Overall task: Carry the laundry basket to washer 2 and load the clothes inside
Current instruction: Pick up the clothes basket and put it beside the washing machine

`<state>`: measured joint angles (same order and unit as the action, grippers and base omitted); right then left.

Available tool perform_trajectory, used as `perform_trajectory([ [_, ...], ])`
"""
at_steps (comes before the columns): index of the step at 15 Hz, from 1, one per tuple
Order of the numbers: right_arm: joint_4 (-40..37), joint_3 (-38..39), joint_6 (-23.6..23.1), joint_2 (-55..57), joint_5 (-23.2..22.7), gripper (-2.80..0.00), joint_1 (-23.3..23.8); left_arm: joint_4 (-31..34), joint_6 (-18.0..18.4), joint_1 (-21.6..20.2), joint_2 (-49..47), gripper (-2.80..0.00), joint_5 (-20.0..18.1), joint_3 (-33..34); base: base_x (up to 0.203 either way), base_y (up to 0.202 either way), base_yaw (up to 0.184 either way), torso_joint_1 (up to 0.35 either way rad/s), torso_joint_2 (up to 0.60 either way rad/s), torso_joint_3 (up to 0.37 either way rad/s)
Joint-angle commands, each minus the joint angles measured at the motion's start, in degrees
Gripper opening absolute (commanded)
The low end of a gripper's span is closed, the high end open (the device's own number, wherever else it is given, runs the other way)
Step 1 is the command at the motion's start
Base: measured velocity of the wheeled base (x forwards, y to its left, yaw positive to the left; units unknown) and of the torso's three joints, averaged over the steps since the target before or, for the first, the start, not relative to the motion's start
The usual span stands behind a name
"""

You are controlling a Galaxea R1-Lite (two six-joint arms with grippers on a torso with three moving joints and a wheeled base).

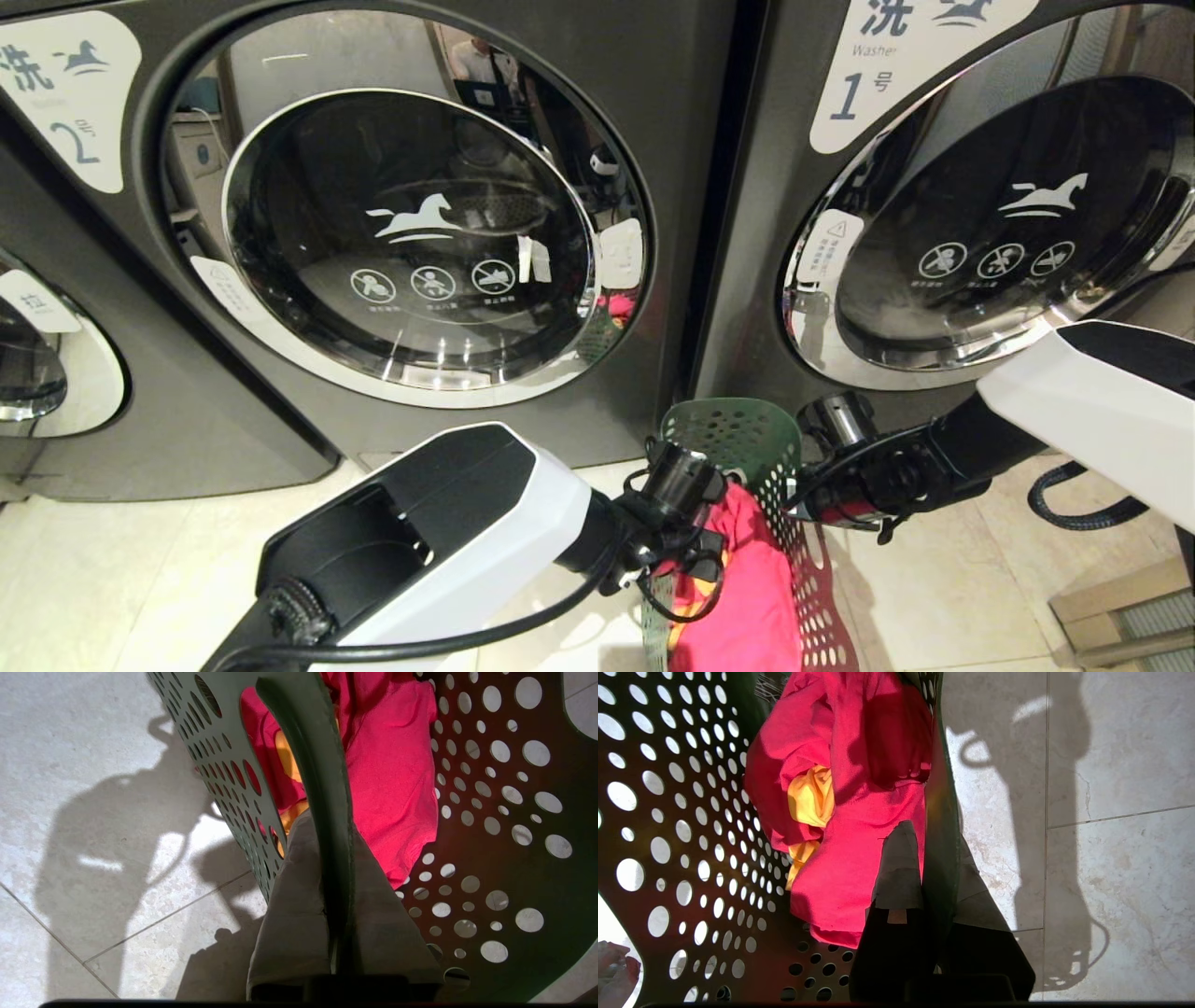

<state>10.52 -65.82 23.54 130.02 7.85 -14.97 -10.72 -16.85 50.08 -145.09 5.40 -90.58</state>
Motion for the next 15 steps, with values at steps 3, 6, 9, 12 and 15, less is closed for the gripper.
perform_trajectory([
  [3, 0.0, -0.2, 0.1, 0.5, 0.1, -2.8, 0.3, -0.2, 0.1, 0.0, -0.7, -2.8, 0.3, -1.2, 0.0, 0.0, 0.0, 0.001, 0.0, -0.171],
  [6, 0.0, -0.2, 0.1, 0.5, 0.0, -2.8, 0.4, -0.1, 0.2, 0.0, -0.9, -2.8, 0.4, -2.1, 0.0, 0.0, 0.0, -0.006, 0.0, -0.033],
  [9, 0.0, -0.1, 0.2, 0.5, 0.1, -2.8, 0.4, 0.1, 0.1, 0.1, -0.8, -2.8, 0.4, -2.1, 0.0, 0.0, 0.0, 0.0, 0.0, 0.0],
  [12, -0.1, 0.0, 0.2, 0.5, 0.1, -2.8, 0.4, 0.3, 0.0, 0.3, -0.8, -2.8, 0.4, -2.1, 0.001, 0.026, -0.007, -0.001, 0.0, 0.0],
  [15, -0.1, 0.0, 0.1, 0.2, 0.1, -2.8, 0.4, 0.3, 0.1, 0.4, -0.7, -2.8, 0.5, -2.1, 0.001, 0.158, -0.002, -0.001, 0.0, 0.001],
])
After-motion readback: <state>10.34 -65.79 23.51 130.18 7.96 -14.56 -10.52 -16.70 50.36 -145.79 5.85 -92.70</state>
